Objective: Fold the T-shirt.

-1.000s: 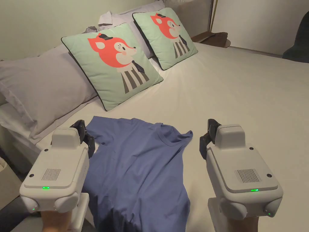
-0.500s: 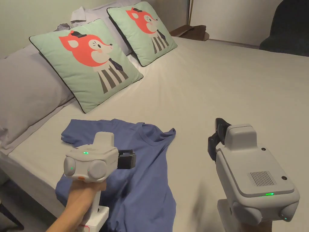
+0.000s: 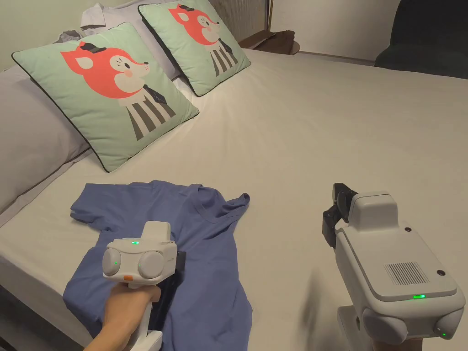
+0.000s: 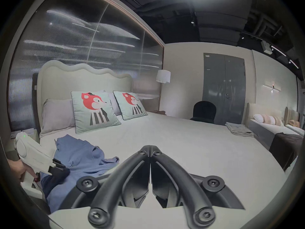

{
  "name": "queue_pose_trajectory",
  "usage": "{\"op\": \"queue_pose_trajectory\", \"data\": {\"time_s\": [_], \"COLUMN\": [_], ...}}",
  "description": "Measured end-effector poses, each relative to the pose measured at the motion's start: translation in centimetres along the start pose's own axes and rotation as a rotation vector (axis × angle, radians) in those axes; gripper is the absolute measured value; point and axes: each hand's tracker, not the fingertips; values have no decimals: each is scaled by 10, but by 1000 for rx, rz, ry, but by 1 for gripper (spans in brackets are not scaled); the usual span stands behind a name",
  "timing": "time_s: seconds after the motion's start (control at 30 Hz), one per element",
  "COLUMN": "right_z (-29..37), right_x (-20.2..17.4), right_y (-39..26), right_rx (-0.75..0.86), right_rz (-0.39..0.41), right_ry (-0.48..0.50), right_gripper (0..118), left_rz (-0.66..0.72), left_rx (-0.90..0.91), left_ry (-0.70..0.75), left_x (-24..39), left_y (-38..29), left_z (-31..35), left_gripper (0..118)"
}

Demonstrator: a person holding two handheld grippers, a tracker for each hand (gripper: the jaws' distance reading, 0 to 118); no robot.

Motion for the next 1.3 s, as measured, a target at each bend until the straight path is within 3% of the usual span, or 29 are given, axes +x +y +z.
{"op": "queue_pose_trajectory", "data": {"time_s": [0.3,0.63,0.93,1.3], "right_z": [14,37,75,146], "right_x": [6,33,90,181], "right_y": [7,20,33,37], "right_rx": [21,68,117,145], "right_rz": [-14,-28,-35,-12], "right_ry": [1,-41,-166,-403], "right_gripper": [0,0,0,0], "left_rz": [-9,3,-162,-291], "left_rx": [78,299,487,528], "left_ry": [-24,-201,-401,-651], "left_x": [-6,13,125,272], "left_y": [11,80,139,171], "left_z": [40,109,180,194], "left_gripper": [7,7,7,7]}}
